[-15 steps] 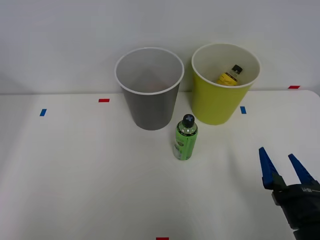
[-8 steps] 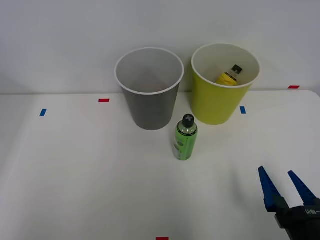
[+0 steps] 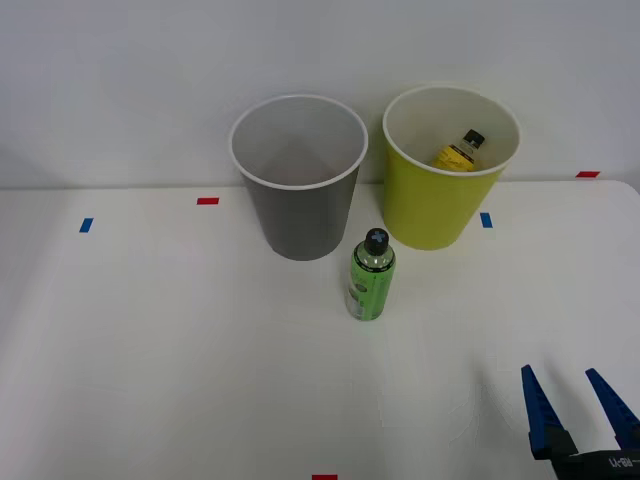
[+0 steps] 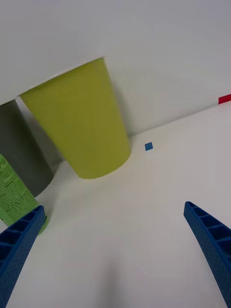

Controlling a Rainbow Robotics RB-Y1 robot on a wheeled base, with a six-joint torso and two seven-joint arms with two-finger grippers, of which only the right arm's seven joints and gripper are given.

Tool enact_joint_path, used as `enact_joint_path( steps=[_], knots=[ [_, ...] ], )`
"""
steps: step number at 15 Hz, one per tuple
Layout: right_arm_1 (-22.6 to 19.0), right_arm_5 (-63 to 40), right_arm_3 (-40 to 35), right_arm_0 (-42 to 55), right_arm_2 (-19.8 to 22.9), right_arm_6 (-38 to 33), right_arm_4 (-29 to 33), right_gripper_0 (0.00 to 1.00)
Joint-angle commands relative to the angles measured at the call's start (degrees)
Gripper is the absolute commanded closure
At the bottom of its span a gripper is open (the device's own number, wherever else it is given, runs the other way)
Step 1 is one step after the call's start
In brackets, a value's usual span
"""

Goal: Put cans in the gray bin, plastic bottles in the light green bin

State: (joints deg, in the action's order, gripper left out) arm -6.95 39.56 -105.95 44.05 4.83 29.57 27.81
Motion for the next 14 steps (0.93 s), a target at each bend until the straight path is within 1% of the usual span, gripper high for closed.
enact_joint_path(
  steps=[1, 4, 5, 6, 9, 12, 14],
  knots=[
    [0.88, 4.21, 2.94, -1.34, 0.71, -5.13, 2.96, 0.0],
    [1.58, 4.47, 2.94, -1.34, 0.44, -6.89, 4.01, 0.0],
    [1.58, 4.91, 2.94, -1.34, 0.0, -9.18, 4.98, 0.0],
    [1.85, 5.88, 2.94, -1.25, -0.79, -10.41, 6.65, 0.0],
    [1.94, 6.32, 3.38, -0.72, -3.86, -10.06, 7.26, 0.0],
    [3.17, 7.55, 4.26, -0.1, -3.51, -9.53, 8.84, 0.0],
    [4.84, 11.68, 7.34, -0.46, -1.05, -9.0, 11.04, 0.0]
  ],
)
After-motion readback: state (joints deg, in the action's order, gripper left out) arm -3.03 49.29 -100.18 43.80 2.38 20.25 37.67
